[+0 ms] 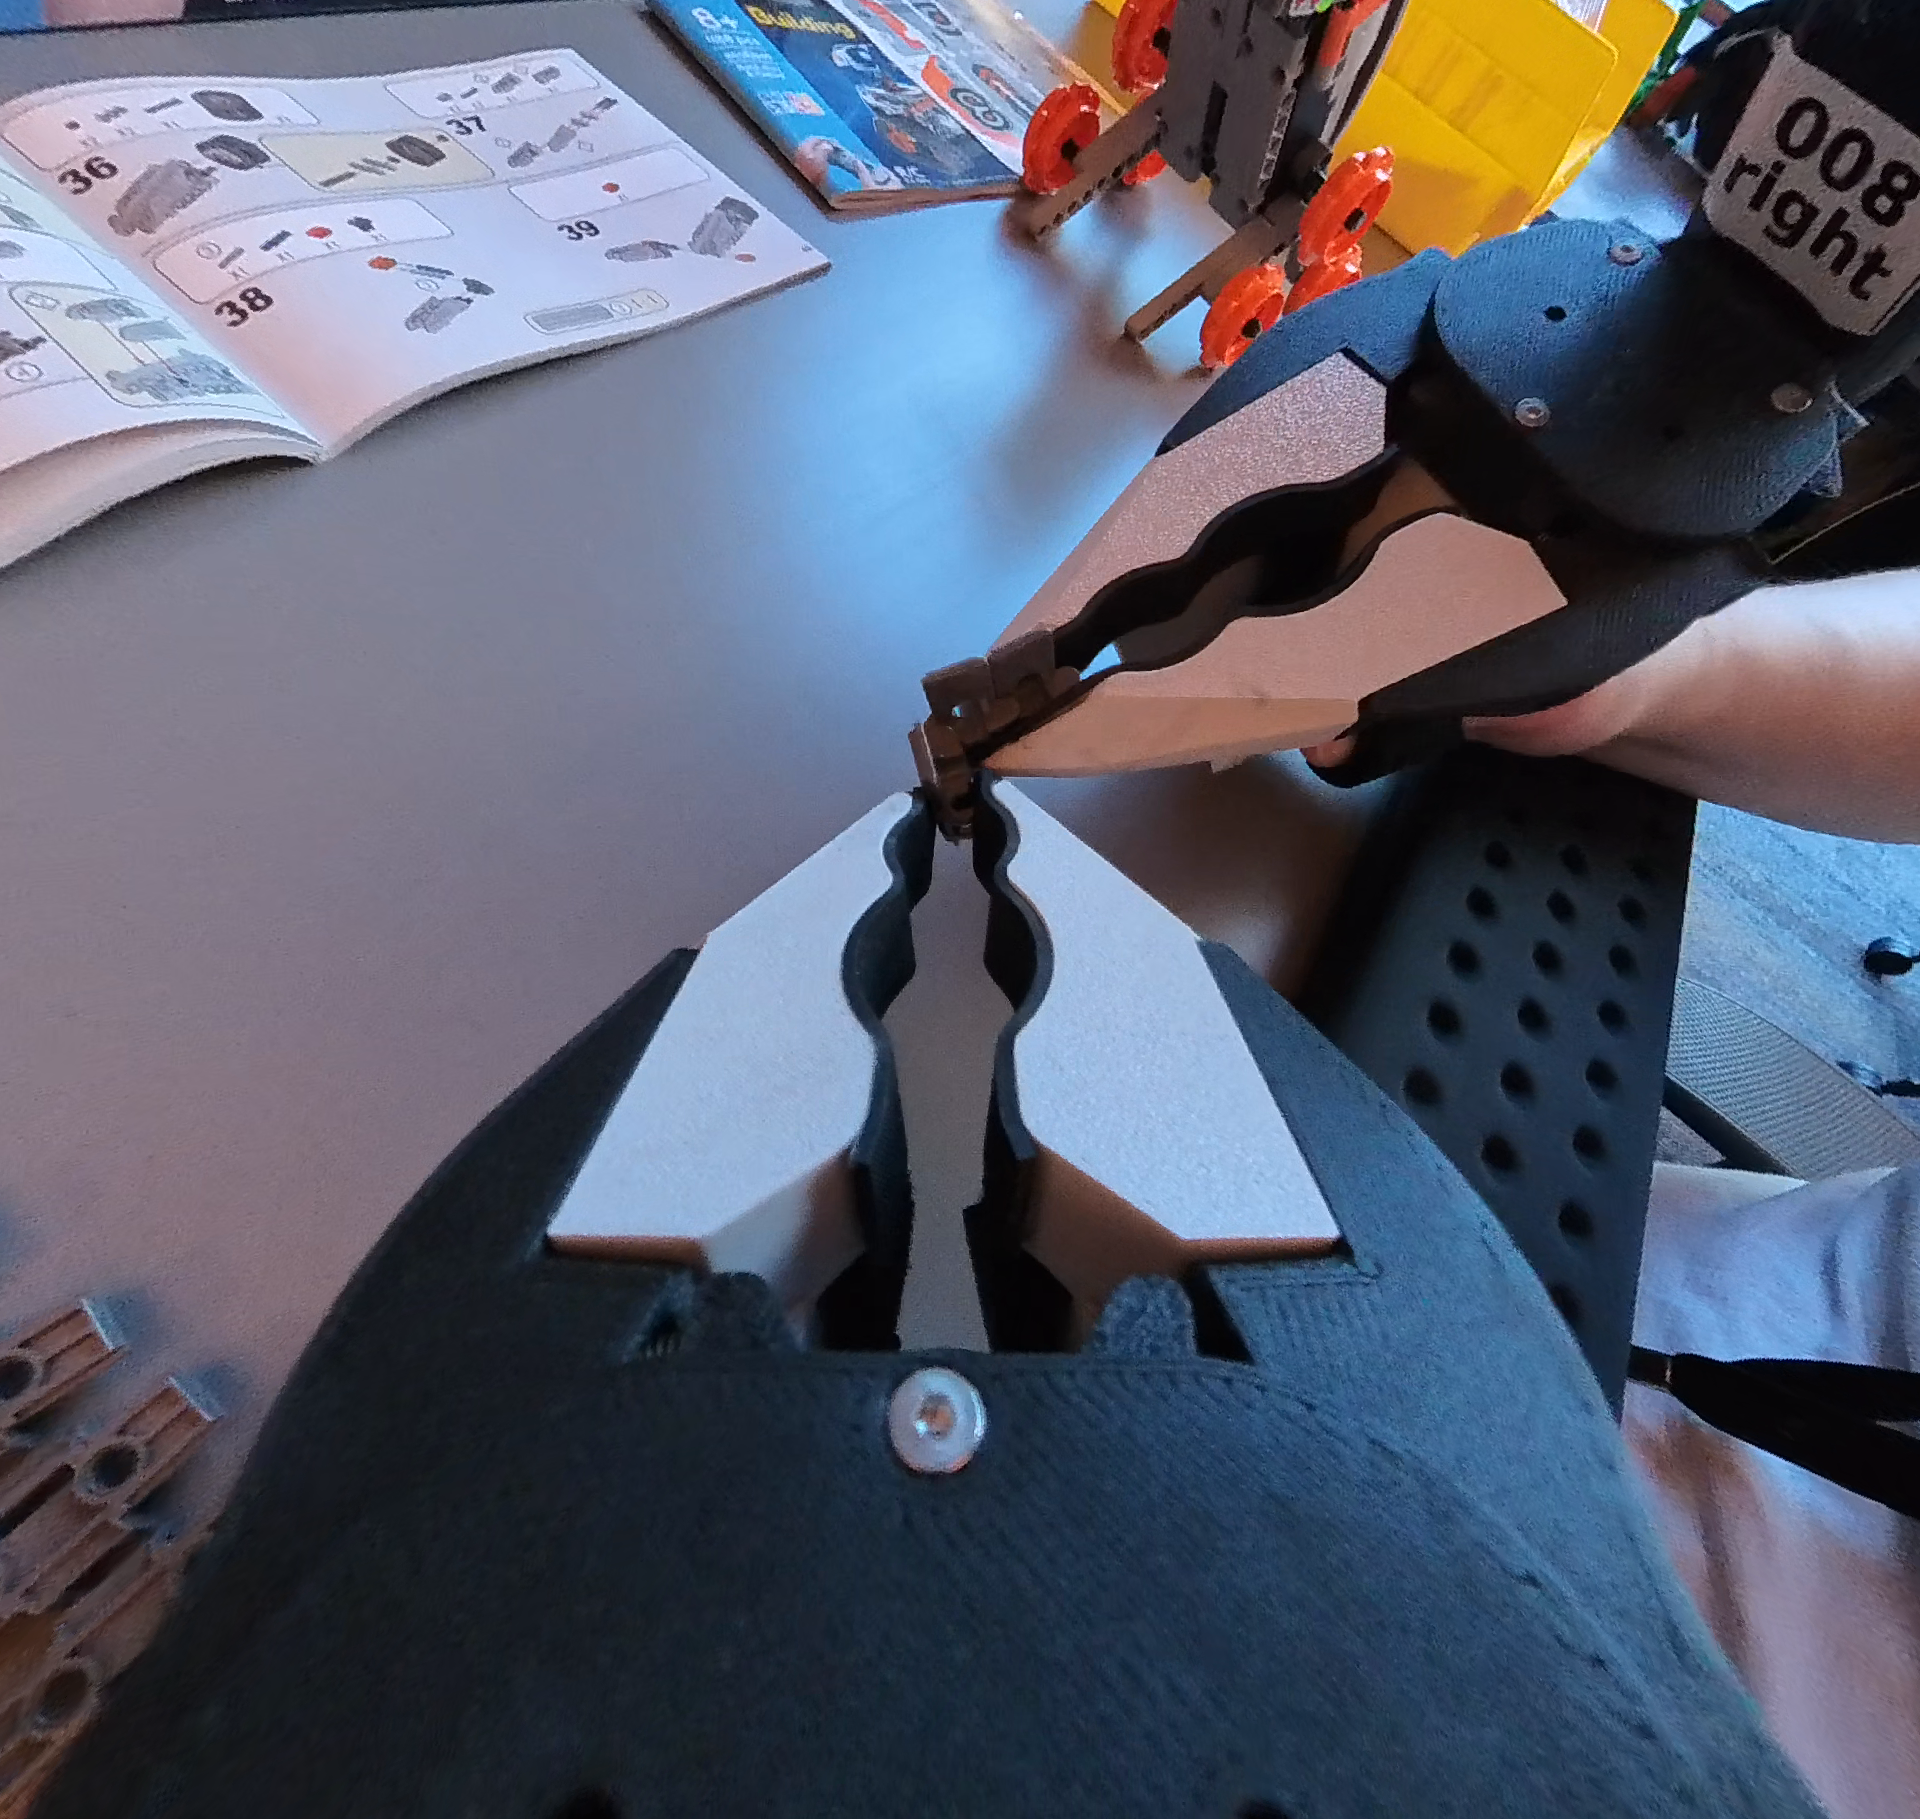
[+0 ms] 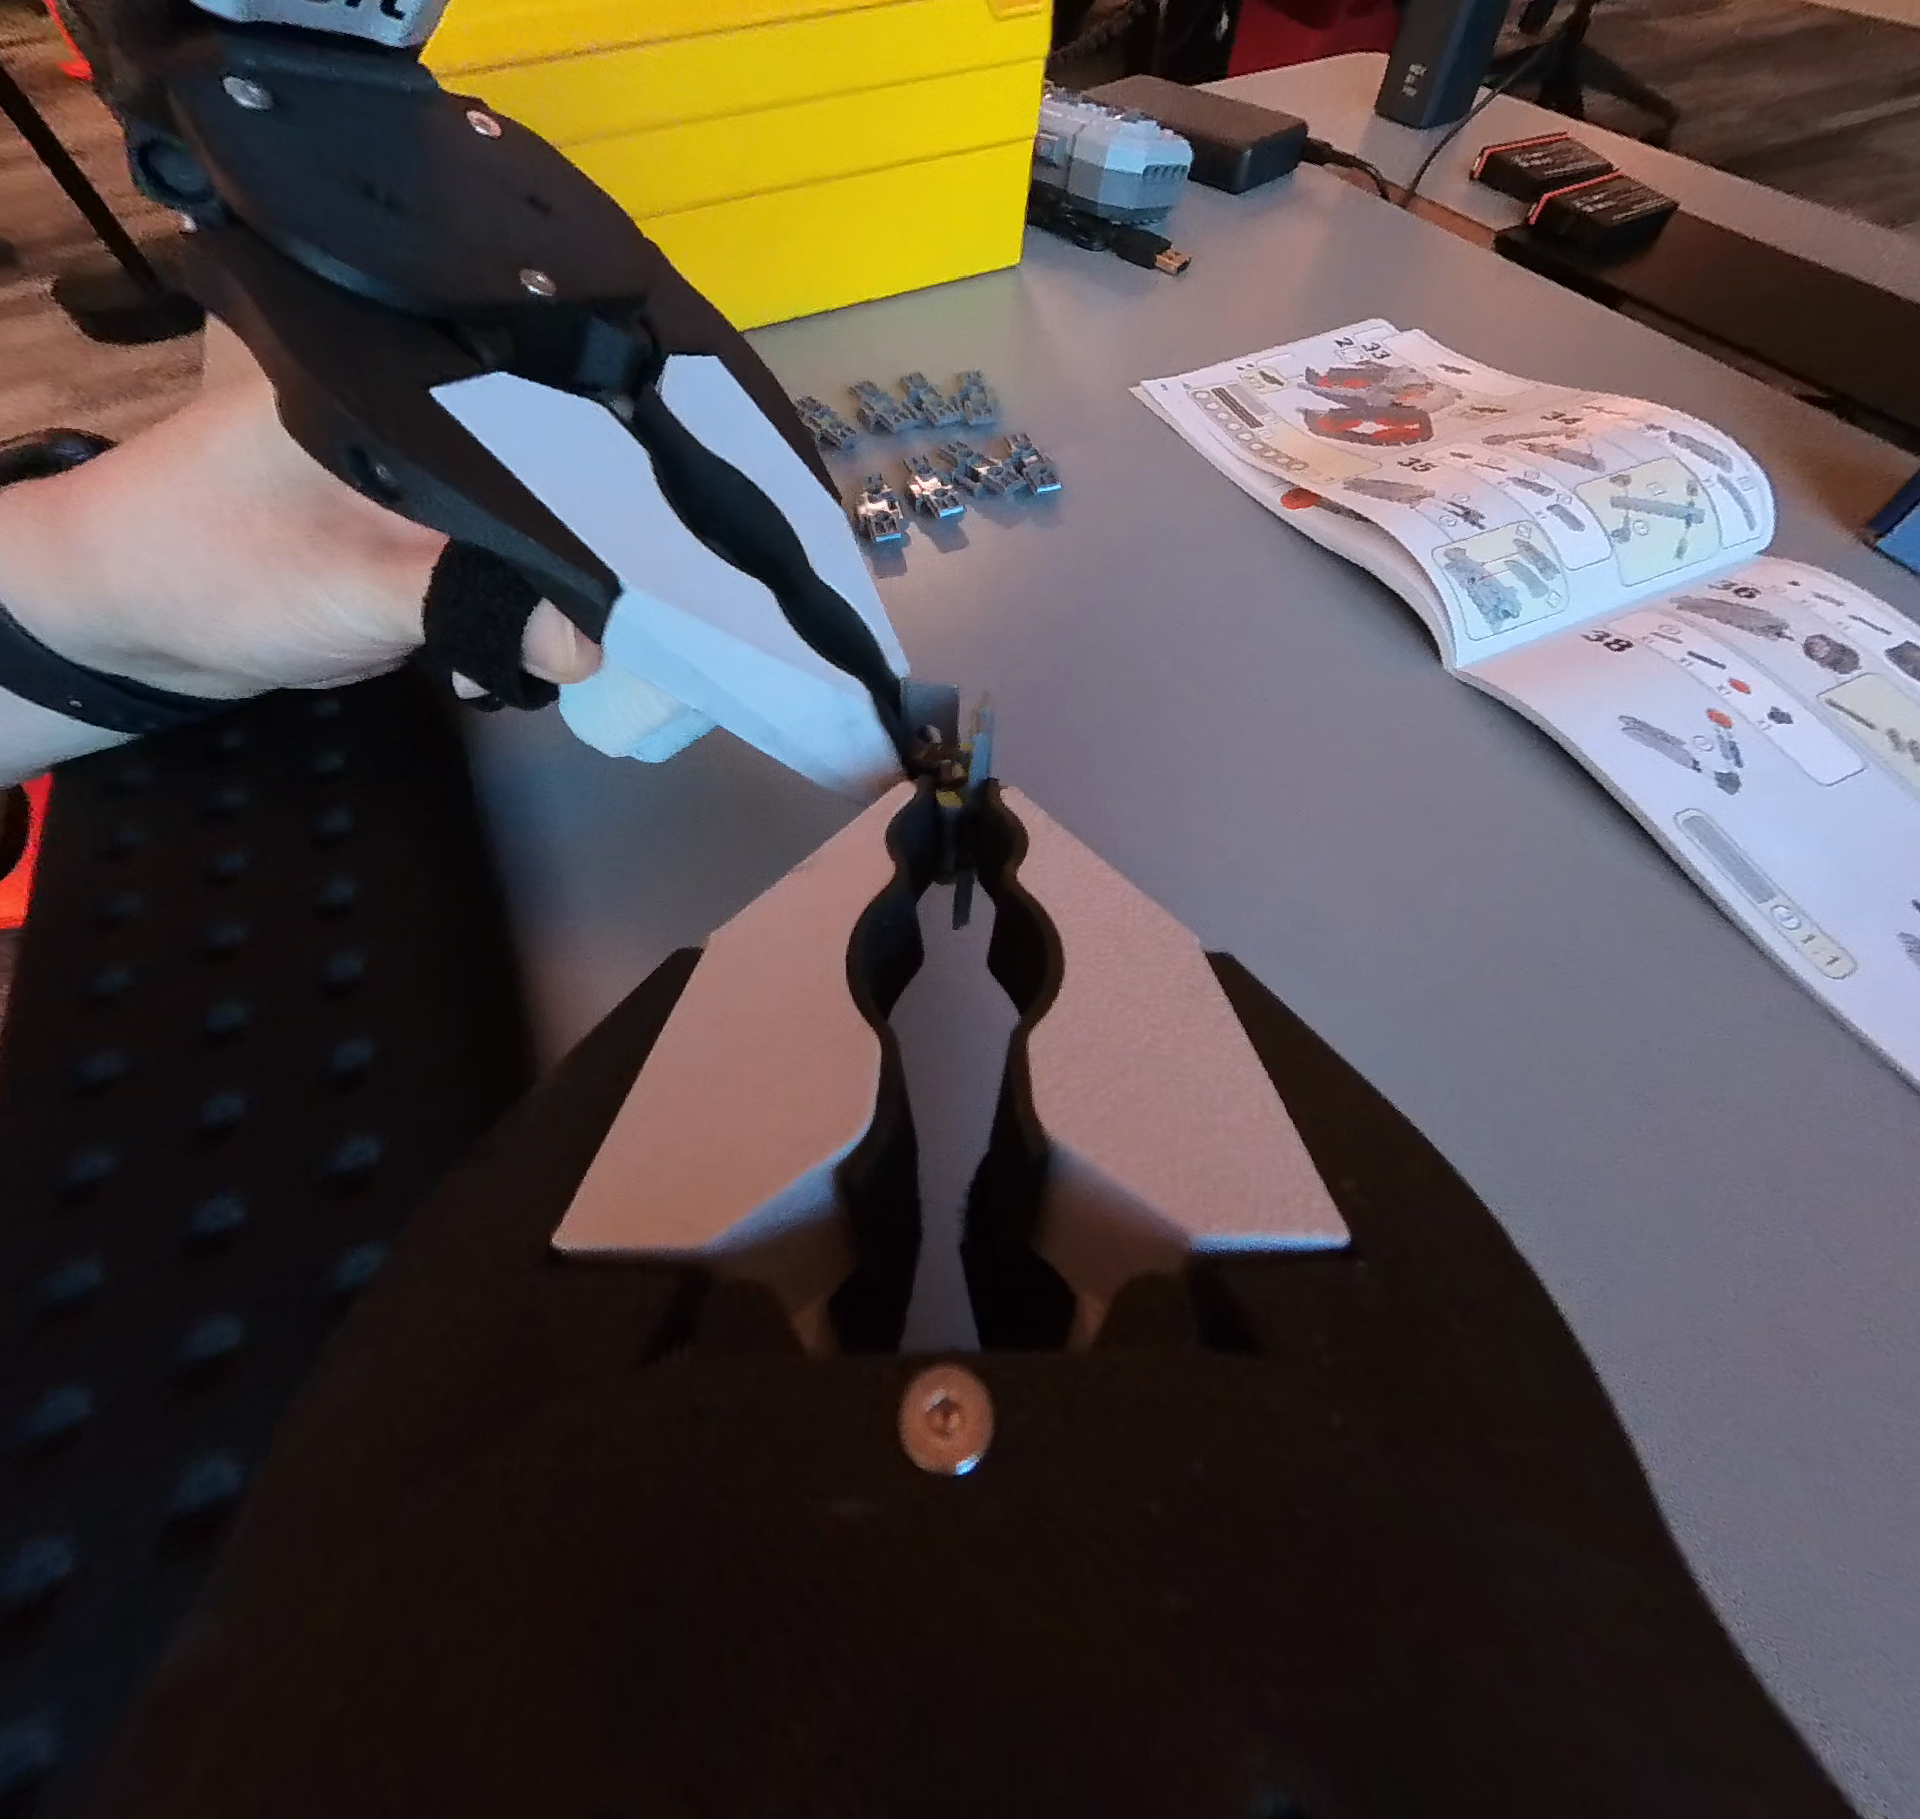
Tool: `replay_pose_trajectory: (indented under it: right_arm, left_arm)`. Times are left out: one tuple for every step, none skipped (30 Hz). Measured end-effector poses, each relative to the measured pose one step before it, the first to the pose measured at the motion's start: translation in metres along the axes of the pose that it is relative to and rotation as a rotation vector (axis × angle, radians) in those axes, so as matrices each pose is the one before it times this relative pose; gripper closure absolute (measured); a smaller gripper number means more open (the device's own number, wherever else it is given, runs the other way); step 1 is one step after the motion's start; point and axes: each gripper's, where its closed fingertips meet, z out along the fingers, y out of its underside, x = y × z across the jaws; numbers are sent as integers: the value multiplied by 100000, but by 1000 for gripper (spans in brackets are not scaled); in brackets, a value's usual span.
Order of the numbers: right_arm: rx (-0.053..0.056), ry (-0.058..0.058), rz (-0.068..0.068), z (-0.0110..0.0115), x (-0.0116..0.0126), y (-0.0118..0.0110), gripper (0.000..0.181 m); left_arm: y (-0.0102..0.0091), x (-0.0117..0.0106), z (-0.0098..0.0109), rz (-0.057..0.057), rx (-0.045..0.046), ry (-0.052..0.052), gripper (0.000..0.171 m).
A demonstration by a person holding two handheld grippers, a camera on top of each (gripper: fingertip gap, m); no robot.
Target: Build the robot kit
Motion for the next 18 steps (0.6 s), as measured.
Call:
replay_pose_trajectory:
  right_arm:
    - [1473, -470, 2446, -21, 8, -175, 177]
    - [422, -909, 1359, -45, 30, -77, 177]
    - [-393, 404, -991, 11, 63, 65, 177]
    - [-429, 1217, -2803, 24, 8, 65, 177]
    - [-1045, 327, -2443, 37, -62, 170, 177]
    - [-1007, -915, -393, 62, -103, 225, 176]
    - [-271, -1439, 1335, 39, -59, 107, 176]
    - [66, -807, -34, 1, -57, -31, 176]
    - [582, 335, -555, -13, -5, -143, 176]
    - [-574, 67, -171, 82, 23, 48, 176]
    - [-618, -1096, 2137, 106, 13, 152, 176]
    - [-18, -2269, 4865, 47, 112, 4, 176]
    - [1465, -3646, 9334, -97, 174, -328, 176]
    - [3741, -5612, 12452, -229, 80, -684, 176]
    - [4257, -7435, 13967, -272, -82, -740, 176]
    - [3110, -8192, 12521, -247, -310, -511, 176]
    - [1636, -6005, 8701, -167, -336, -180, 176]
    - [383, -3404, 4529, -114, -256, 56, 176]
  left_arm:
    - [-159, 35, -62, -62, 978, 221, 167]
    - [-62, -1, 19, -76, 228, 259, 167]
    - [50, -48, 73, 243, -518, -278, 167]
    - [104, -32, 37, 583, -856, -14, 167]
    - [236, 2, 62, -126, -1576, 940, 167]
    - [212, 3, 53, -1147, -1095, 1191, 167]
    - [104, 11, 8, -360, -458, 499, 167]
    - [-30, 29, -64, 523, -187, 261, 167]
    - [-87, -20, -62, 443, 12, -141, 167]
    - [114, -82, 27, 627, -1077, -328, 167]
    - [145, -76, 57, -360, -1252, 623, 166]
    - [-93, -15, 10, -1353, -129, 1559, 166]
    - [-464, 96, -147, -1383, 1602, 2015, 165]
    - [-784, 207, -332, -651, 3395, 2246, 165]
    - [-820, 336, -364, -355, 3847, 2865, 164]
    - [-681, 401, -262, -1325, 3469, 3408, 163]
    - [-304, 336, -107, -2054, 1581, 3261, 161]
    - [-59, 162, 7, -2073, 587, 2310, 157]
